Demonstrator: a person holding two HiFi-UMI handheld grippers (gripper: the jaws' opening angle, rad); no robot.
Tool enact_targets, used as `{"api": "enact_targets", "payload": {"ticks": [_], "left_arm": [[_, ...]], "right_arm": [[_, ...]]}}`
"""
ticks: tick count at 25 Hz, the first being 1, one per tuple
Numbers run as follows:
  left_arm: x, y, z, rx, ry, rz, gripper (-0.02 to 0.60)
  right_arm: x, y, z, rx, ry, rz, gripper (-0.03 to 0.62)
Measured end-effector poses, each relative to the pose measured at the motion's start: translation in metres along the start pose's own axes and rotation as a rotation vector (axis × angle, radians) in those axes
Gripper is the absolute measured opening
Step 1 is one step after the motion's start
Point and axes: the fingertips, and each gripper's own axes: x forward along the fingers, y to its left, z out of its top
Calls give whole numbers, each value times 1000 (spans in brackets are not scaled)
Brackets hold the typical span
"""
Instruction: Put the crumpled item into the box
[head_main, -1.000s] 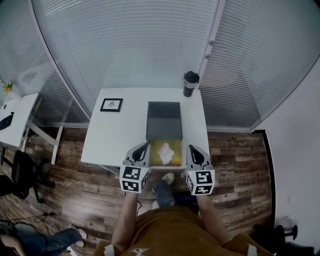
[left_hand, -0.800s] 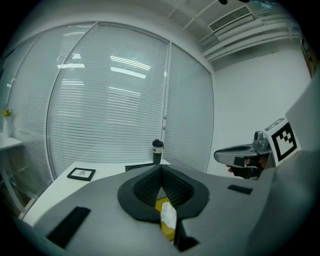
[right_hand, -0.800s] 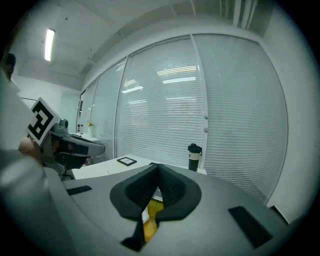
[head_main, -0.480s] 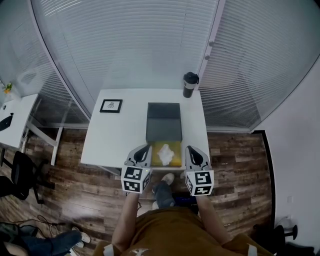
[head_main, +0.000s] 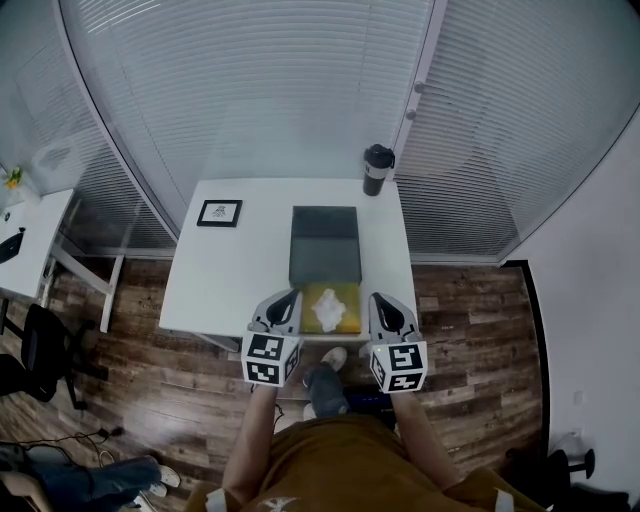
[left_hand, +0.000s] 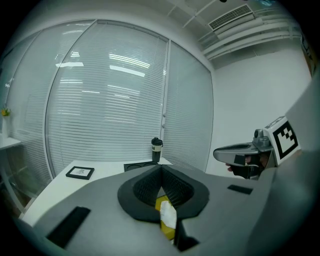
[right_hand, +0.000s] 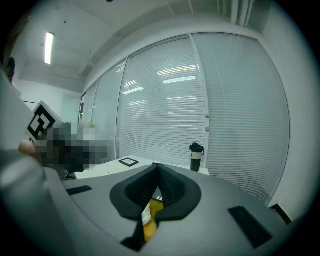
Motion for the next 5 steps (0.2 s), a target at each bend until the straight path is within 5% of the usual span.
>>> {"api": "enact_targets", "payload": {"ticks": [5], "left_arm": [[-1,-2,1,4,1,-4,23]], "right_arm": [[-3,-1,-2,4,4,-3,12]]}}
